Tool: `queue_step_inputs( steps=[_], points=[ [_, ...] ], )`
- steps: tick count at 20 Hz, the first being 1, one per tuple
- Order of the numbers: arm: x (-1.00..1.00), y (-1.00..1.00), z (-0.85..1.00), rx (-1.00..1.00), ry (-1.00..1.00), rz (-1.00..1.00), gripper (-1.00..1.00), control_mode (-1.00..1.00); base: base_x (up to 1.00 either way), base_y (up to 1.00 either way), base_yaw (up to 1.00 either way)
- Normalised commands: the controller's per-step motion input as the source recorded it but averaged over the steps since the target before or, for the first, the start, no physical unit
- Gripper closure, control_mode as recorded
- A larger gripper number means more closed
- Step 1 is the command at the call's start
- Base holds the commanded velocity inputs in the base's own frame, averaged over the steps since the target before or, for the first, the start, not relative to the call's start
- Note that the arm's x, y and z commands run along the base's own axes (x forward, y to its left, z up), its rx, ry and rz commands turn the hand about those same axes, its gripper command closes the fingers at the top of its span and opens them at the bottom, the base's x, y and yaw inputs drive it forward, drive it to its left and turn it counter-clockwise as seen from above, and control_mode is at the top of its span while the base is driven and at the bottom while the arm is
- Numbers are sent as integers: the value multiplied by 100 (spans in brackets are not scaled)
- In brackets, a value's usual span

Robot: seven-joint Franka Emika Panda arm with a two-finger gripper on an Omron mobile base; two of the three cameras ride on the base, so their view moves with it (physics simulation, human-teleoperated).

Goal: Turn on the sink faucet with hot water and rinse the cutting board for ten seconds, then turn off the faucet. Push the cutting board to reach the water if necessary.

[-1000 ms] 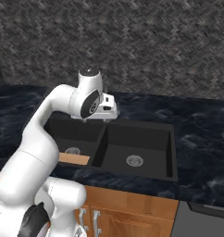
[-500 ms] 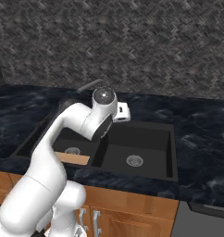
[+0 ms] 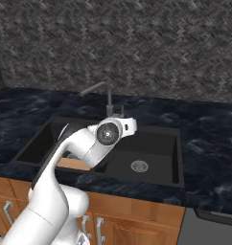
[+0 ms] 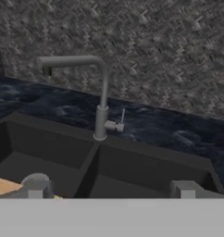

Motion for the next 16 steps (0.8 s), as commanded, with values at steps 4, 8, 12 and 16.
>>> queue_step_inputs(
  steps=[4,8,12,16],
  points=[
    [6,-5,0,2,-26,0,-100,-100,0,0,0],
    [19,-13,0,7,-17,0,-100,-100,0,0,0],
    [30,-13,0,9,-5,0,-100,-100,0,0,0],
    [24,-12,0,7,-1,0,-100,-100,0,0,0]
  ],
)
